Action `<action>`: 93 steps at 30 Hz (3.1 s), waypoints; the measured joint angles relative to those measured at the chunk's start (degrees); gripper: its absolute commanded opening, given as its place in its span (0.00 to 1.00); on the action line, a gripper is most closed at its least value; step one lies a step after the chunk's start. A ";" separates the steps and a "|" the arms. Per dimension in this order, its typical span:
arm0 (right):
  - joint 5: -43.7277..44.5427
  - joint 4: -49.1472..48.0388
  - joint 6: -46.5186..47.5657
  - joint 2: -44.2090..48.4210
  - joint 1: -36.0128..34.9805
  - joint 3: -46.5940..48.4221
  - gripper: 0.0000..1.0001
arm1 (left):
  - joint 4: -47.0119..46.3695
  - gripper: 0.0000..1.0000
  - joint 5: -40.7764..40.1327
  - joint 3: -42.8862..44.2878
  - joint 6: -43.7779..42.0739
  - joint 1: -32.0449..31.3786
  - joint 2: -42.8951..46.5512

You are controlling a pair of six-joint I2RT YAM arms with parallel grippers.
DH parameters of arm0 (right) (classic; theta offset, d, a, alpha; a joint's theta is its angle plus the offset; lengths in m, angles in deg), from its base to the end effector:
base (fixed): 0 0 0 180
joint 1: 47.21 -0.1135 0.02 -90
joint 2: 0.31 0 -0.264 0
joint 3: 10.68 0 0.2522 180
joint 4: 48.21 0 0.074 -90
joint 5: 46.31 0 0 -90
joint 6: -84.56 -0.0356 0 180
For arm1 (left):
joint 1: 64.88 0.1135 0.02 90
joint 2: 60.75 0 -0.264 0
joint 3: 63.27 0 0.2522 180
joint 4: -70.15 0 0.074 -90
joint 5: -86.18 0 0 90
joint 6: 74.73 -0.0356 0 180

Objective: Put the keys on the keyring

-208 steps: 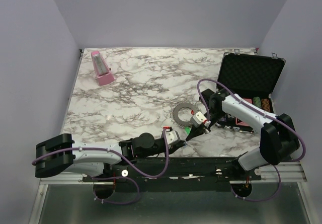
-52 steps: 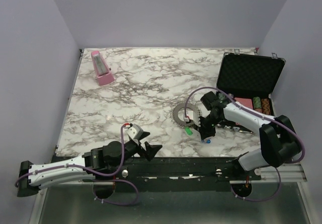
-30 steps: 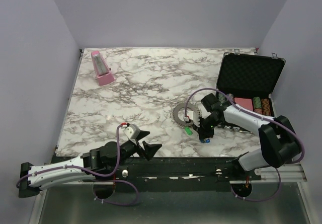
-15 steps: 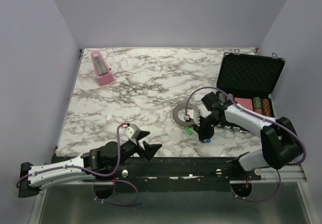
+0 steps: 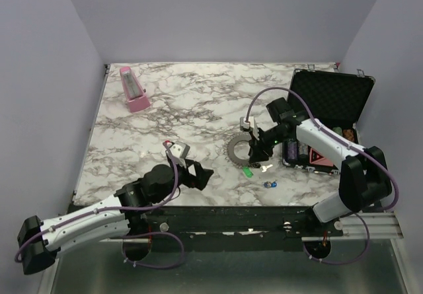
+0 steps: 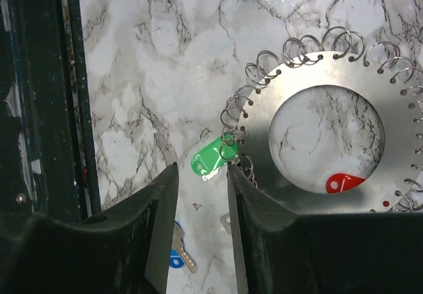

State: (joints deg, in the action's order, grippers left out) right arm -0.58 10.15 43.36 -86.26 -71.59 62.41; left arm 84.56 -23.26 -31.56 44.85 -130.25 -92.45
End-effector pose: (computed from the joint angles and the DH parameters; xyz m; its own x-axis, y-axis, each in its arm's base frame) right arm 0.2441 0.1379 0.2265 -0.1916 -0.6784 -0.7093 -0.9784 0.0744 0.1931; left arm 0.0740 -0.1330 0.2255 -0.4470 -0.1421 -0.8832 0.5775 0.7082 -0.4061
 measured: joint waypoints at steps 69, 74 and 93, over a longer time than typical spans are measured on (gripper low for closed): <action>3.39 -7.80 20.50 -27.78 -8.20 18.91 0.26 | 3.89 0.99 14.78 -14.47 17.64 17.31 11.72; 3.34 -6.95 21.22 -27.87 -8.33 19.28 0.27 | 3.76 0.99 14.80 -14.47 17.64 17.31 11.56; 3.89 -4.68 22.21 -29.29 -8.55 20.57 0.33 | 3.32 0.99 14.93 -14.47 17.64 17.31 10.95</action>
State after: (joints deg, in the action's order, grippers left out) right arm 3.31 5.47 65.57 -115.55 -80.13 82.98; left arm 87.88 -8.33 -46.03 62.49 -112.94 -81.50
